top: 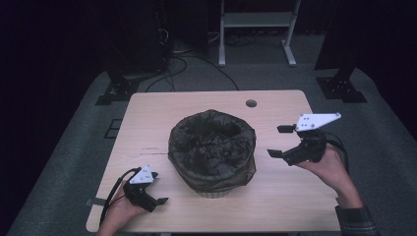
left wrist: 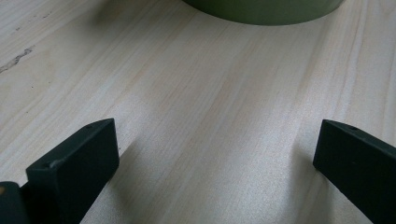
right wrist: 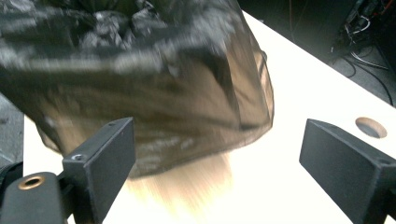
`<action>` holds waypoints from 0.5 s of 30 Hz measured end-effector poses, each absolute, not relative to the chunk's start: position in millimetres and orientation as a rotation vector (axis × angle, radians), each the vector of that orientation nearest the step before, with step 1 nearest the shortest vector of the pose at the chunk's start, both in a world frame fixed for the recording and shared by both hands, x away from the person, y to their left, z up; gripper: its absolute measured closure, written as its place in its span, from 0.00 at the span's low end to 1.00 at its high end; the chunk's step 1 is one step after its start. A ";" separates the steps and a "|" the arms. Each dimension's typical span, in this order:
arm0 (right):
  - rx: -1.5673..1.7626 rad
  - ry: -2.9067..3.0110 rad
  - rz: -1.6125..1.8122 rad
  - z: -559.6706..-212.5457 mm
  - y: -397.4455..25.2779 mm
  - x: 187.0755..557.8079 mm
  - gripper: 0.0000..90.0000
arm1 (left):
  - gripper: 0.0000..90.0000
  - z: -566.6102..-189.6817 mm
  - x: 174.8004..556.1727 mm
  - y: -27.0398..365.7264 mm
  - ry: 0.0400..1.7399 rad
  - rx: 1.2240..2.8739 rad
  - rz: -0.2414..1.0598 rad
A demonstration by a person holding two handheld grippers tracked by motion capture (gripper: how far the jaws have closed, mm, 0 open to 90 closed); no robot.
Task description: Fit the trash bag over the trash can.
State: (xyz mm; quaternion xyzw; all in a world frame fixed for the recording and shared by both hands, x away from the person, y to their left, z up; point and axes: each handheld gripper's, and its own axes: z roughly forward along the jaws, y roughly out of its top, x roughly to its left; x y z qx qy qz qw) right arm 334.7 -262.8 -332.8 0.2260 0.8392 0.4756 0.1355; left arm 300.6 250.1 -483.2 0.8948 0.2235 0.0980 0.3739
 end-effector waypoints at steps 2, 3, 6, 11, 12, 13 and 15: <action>0.679 2.413 1.390 -342.8 -271.2 331.4 0.10 | 0.00 -483.3 300.6 250.1 0.572 2.291 0.251; 0.689 2.405 1.390 -347.6 -275.2 330.0 0.10 | 0.00 -483.2 300.6 250.1 0.572 2.292 0.251; 0.723 2.395 1.394 -361.9 -285.3 326.4 0.10 | 0.00 -483.3 300.6 250.0 0.574 2.290 0.251; 0.760 2.386 1.388 -379.4 -295.5 321.7 0.10 | 0.00 -483.2 300.5 250.0 0.573 2.291 0.251; 0.775 2.382 1.381 -388.4 -300.1 319.7 0.10 | 0.00 -483.3 300.4 250.0 0.572 2.291 0.250; 0.781 2.388 1.376 -393.4 -302.0 318.9 0.10 | 0.00 -483.3 300.4 250.0 0.572 2.291 0.250; 0.789 2.398 1.367 -398.8 -303.8 318.3 0.10 | 0.00 -483.3 300.4 250.0 0.572 2.291 0.249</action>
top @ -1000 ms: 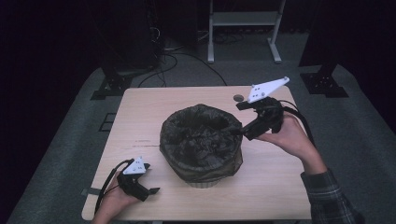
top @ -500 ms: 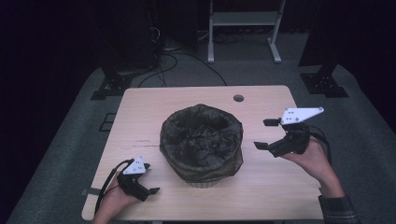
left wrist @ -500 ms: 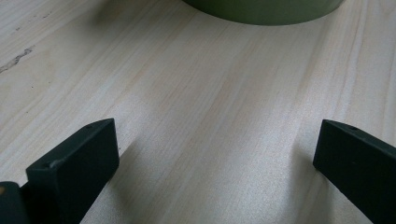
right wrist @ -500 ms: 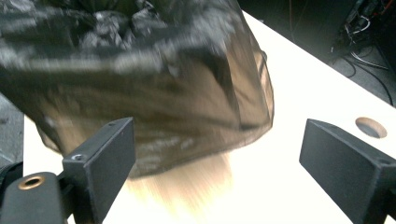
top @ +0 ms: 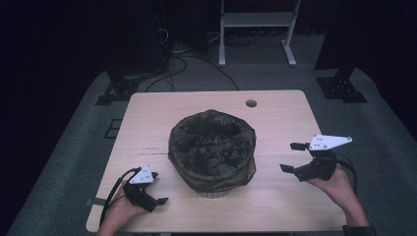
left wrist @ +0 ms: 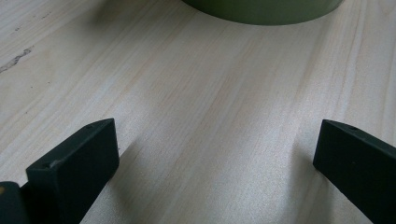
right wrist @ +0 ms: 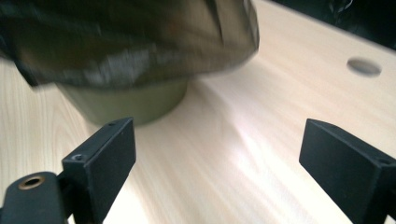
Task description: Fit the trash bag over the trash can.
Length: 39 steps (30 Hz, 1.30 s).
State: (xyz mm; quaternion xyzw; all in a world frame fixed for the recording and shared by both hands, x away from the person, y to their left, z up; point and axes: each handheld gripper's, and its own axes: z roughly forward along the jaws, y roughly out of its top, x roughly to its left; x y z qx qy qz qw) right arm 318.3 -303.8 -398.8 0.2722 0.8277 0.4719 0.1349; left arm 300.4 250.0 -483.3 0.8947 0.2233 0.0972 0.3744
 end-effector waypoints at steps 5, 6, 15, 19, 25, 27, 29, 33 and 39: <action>0.848 2.426 1.327 -428.5 -312.4 315.2 0.10 | 0.00 -483.3 300.3 249.9 0.569 2.292 0.247; 0.857 2.429 1.318 -432.8 -313.6 314.7 0.10 | 0.00 -483.3 300.3 249.9 0.569 2.292 0.247; 0.924 2.461 1.252 -466.4 -322.1 311.0 0.10 | 0.00 -483.3 300.2 249.8 0.566 2.292 0.245; 0.930 2.467 1.231 -473.7 -323.2 309.5 0.10 | 0.00 -483.3 300.1 249.8 0.565 2.293 0.245; 0.930 2.482 1.169 -482.2 -321.6 307.2 0.10 | 0.00 -483.3 300.1 249.8 0.563 2.294 0.244; 0.928 2.491 1.143 -485.1 -320.1 306.6 0.10 | 0.00 -483.3 300.1 249.8 0.563 2.294 0.244; 0.926 2.502 1.107 -486.8 -318.3 306.3 0.10 | 0.00 -483.2 300.1 249.8 0.562 2.294 0.244; 0.913 2.500 1.088 -487.2 -316.9 305.4 0.10 | 0.00 -483.3 300.1 249.8 0.561 2.294 0.244; 0.914 2.501 1.089 -487.2 -317.0 305.5 0.10 | 0.00 -483.3 300.0 249.8 0.562 2.294 0.244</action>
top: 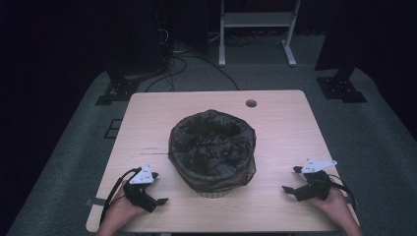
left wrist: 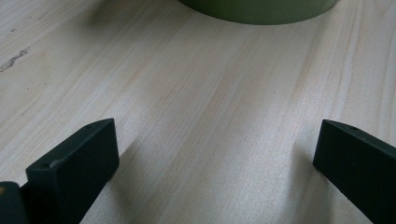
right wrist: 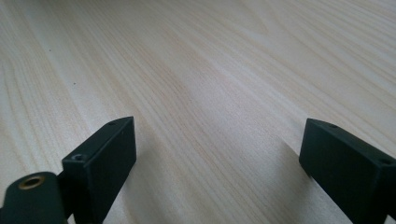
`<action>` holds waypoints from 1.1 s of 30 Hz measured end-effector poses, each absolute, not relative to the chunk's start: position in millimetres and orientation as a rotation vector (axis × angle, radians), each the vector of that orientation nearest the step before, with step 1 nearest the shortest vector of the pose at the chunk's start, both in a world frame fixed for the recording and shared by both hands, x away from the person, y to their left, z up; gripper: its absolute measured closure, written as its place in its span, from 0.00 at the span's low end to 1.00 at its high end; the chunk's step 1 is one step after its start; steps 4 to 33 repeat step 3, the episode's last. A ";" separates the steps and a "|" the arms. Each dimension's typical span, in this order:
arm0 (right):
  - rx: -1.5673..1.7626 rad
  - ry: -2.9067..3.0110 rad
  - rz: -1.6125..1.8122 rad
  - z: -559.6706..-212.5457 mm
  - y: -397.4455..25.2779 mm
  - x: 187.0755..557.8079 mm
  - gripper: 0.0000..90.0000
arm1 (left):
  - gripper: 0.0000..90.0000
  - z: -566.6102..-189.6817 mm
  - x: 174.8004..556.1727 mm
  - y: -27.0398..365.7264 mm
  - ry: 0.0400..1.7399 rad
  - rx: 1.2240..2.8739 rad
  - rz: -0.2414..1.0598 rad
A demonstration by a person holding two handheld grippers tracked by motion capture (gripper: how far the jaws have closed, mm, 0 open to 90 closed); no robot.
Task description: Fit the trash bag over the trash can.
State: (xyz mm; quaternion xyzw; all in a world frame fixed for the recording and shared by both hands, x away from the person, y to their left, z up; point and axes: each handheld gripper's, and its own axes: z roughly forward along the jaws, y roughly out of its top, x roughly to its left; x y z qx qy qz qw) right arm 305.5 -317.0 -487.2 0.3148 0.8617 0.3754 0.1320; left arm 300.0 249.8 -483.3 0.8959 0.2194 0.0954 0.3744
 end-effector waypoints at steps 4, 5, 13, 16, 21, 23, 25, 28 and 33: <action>0.915 2.500 1.089 -487.2 -317.0 305.4 0.10 | 0.00 -483.3 300.0 249.8 0.561 2.295 0.244; 0.915 2.500 1.089 -487.2 -317.0 305.4 0.10 | 0.00 -483.3 300.0 249.8 0.561 2.295 0.244; 0.915 2.500 1.089 -487.2 -317.0 305.4 0.10 | 0.00 -483.3 300.0 249.8 0.561 2.295 0.244; 0.915 2.500 1.089 -487.2 -317.0 305.4 0.10 | 0.00 -483.3 300.0 249.8 0.561 2.295 0.244; 0.915 2.500 1.089 -487.2 -317.0 305.4 0.10 | 0.00 -483.3 300.0 249.8 0.561 2.295 0.244; 0.915 2.500 1.089 -487.2 -317.0 305.4 0.10 | 0.00 -483.3 300.0 249.8 0.561 2.295 0.244; 0.915 2.500 1.089 -487.2 -317.0 305.4 0.10 | 0.00 -483.3 300.0 249.8 0.561 2.295 0.244; 0.915 2.500 1.089 -487.2 -317.0 305.4 0.10 | 0.00 -483.3 300.0 249.8 0.561 2.295 0.244; 0.915 2.500 1.089 -487.2 -317.0 305.4 0.10 | 0.00 -483.3 300.0 249.8 0.561 2.295 0.244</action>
